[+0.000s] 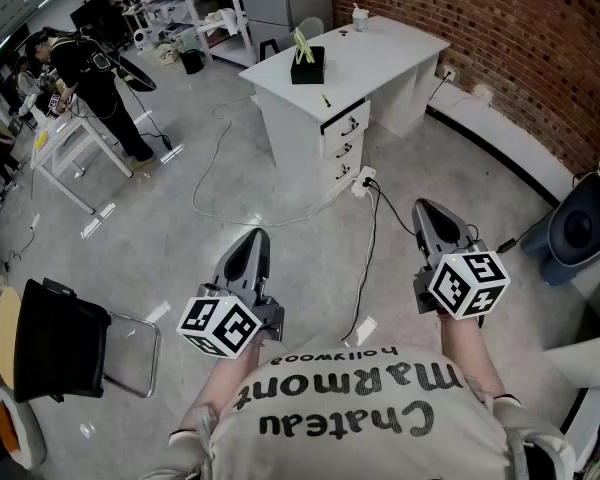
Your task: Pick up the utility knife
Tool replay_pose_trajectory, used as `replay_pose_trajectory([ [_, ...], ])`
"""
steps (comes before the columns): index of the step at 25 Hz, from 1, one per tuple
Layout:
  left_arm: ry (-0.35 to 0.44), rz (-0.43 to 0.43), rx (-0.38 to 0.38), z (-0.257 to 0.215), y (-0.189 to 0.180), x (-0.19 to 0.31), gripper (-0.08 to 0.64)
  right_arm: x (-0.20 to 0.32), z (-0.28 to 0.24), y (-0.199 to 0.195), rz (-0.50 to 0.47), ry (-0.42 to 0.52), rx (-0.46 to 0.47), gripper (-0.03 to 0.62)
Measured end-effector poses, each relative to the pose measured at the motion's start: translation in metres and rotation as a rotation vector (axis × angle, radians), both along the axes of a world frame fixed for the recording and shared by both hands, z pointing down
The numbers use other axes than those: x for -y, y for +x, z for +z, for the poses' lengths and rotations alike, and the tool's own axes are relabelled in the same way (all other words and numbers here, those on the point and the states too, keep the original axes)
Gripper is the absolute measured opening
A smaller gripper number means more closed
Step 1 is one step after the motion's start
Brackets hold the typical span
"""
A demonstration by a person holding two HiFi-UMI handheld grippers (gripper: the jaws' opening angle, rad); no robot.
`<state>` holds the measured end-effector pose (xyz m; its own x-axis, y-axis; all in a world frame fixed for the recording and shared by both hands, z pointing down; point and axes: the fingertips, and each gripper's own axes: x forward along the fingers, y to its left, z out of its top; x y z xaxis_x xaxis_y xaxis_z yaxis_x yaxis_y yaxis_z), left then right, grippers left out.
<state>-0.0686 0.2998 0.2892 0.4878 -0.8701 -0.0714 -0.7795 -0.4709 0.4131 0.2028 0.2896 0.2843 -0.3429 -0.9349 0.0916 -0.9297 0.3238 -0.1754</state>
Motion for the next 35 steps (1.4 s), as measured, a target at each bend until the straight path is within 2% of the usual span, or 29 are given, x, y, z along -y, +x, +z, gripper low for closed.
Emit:
replay_pose_trajectory([
  [9, -0.039, -0.002, -0.005, 0.011, -0.003, 0.010, 0.000, 0.009, 0.014, 0.000, 0.004, -0.043, 0.026, 0.003],
  [15, -0.055, -0.009, -0.008, 0.023, -0.001, 0.044, 0.000, 0.040, 0.025, 0.003, -0.013, -0.052, 0.042, 0.003],
  [21, -0.065, -0.009, -0.010, 0.029, 0.004, 0.103, 0.000, 0.099, 0.029, 0.008, -0.024, -0.064, 0.063, 0.003],
  [31, -0.028, -0.002, -0.016, 0.009, 0.008, 0.228, 0.002, 0.218, 0.012, 0.008, -0.022, -0.055, 0.044, 0.003],
  [35, -0.054, -0.020, -0.021, 0.016, -0.001, 0.268, 0.000, 0.261, 0.014, 0.004, -0.021, -0.066, 0.059, 0.003],
])
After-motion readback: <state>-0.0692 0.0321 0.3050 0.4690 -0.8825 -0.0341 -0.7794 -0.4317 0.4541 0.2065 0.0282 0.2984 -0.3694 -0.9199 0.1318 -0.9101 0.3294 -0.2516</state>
